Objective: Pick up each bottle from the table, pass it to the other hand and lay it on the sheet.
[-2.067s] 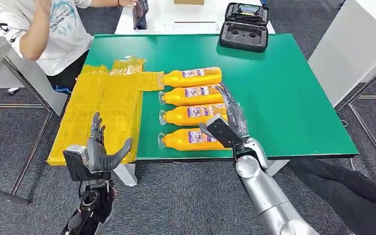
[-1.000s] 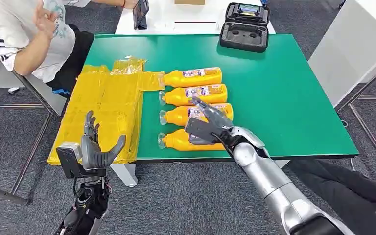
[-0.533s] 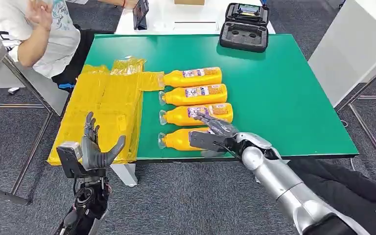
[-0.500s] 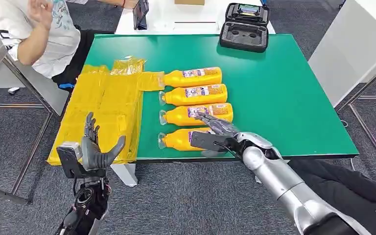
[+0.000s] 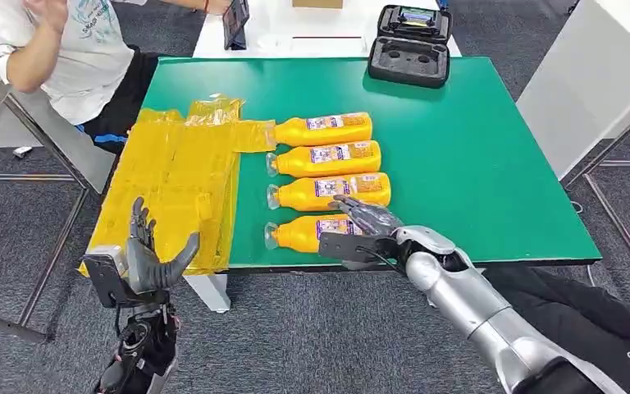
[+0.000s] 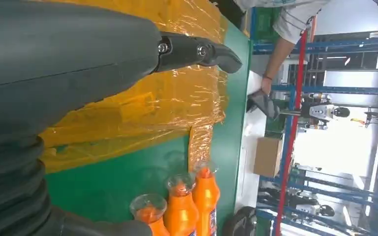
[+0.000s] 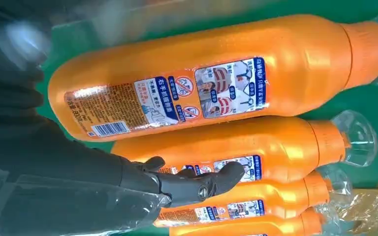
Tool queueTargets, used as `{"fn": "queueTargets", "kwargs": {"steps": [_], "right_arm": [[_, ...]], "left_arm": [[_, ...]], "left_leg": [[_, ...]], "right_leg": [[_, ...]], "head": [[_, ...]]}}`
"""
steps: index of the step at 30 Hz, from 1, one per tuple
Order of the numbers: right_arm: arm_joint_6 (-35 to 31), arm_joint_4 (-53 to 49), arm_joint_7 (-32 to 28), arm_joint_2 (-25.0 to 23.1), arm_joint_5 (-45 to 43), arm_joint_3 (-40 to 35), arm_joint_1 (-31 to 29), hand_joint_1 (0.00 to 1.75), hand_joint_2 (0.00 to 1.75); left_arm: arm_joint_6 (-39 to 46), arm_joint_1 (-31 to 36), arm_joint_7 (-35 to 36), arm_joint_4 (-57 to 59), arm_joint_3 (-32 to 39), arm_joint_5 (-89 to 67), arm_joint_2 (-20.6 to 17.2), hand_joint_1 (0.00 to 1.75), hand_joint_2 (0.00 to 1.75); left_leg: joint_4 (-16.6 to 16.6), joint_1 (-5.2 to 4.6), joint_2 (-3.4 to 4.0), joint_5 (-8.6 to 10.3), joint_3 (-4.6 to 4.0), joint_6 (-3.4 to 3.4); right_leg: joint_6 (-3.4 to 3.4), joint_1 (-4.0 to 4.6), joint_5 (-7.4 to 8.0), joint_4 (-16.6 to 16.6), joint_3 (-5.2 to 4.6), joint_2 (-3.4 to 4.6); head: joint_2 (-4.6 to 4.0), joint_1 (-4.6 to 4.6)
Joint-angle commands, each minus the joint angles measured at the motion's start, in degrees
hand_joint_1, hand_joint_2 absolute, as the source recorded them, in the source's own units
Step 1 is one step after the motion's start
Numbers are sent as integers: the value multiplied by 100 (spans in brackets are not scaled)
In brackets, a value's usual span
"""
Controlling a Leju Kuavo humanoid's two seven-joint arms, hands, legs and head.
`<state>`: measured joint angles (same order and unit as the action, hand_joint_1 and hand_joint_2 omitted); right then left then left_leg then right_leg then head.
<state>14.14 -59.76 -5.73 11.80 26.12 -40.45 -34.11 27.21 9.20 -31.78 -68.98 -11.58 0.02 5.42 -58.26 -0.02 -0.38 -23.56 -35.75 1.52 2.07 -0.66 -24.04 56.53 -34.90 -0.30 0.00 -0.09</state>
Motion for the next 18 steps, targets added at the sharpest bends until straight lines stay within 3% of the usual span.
{"fn": "queueTargets", "kwargs": {"steps": [1,5,9,18], "right_arm": [[-206,378,-5,-66,259,-147,46,0,175],[14,689,79,-105,226,-271,-423,0,175],[-53,610,68,58,194,-210,-255,0,175],[-270,894,42,-145,241,-76,-149,0,175]], "left_arm": [[-30,-32,41,49,159,-44,-12,0,175],[-77,-65,76,-3,135,-14,-114,0,175],[-110,-26,85,140,148,48,-95,0,175],[-88,-145,39,84,174,42,-65,0,175]], "left_leg": [[8,5,4,-11,35,-8],[2,0,21,-12,25,-8],[3,0,9,-7,18,-7],[6,1,11,-8,22,-7]], "right_leg": [[-7,5,-9,-11,35,3],[-8,0,-6,0,18,20],[-6,1,-4,-2,16,8],[-6,2,-5,-6,20,9]], "head": [[0,0],[0,0],[0,-2],[0,0]]}}
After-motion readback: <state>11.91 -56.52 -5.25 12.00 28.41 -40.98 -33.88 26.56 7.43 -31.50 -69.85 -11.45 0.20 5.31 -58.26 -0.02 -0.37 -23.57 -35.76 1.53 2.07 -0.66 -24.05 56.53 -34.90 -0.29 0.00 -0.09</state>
